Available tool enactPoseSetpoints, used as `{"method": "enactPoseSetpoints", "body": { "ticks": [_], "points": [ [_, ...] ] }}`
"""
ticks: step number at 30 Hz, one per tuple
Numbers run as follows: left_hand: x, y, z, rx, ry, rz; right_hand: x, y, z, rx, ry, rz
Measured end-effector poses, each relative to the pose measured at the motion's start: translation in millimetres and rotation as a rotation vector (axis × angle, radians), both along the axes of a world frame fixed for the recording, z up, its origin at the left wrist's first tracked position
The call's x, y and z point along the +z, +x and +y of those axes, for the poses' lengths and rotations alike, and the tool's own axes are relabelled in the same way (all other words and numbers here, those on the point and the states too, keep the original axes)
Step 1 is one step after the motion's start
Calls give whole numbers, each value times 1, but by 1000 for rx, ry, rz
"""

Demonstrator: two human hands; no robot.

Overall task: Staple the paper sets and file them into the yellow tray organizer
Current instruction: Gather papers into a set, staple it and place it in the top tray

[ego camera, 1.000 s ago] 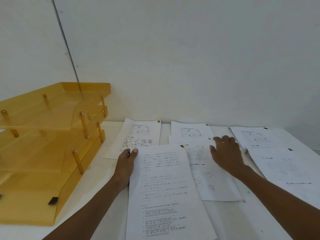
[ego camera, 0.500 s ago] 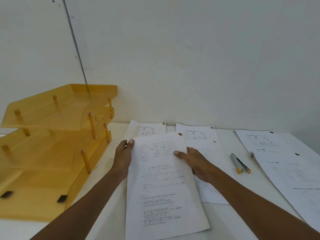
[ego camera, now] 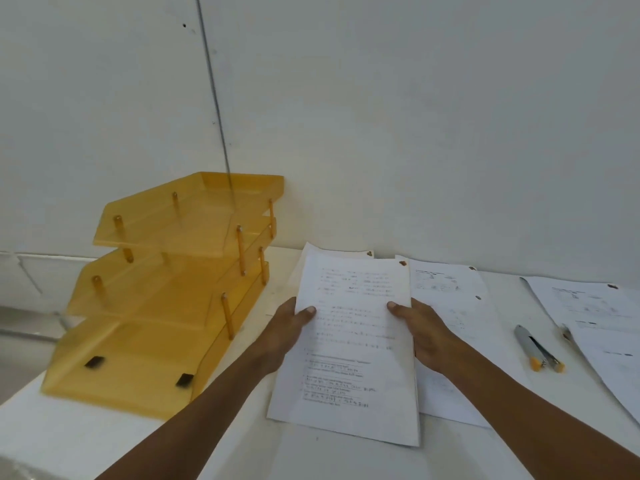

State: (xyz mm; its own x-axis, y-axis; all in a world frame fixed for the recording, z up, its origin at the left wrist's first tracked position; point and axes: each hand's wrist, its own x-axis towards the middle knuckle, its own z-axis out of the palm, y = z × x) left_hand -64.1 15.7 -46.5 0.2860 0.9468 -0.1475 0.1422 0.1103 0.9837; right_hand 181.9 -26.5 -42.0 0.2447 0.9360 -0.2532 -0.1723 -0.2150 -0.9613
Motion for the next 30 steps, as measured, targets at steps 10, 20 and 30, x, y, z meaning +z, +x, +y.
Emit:
{"method": "enactPoseSetpoints", "body": {
  "ticks": [10,20,30],
  "points": [
    [45,-35,-8,120,118,99,32,-28,-16,231,-52,114],
    [162,-112,-20,149,261,12,108,-91,-12,358,190,18],
    [185,-246,-13,332,139,161,156,-218,30,353,177,95]
  ]
}}
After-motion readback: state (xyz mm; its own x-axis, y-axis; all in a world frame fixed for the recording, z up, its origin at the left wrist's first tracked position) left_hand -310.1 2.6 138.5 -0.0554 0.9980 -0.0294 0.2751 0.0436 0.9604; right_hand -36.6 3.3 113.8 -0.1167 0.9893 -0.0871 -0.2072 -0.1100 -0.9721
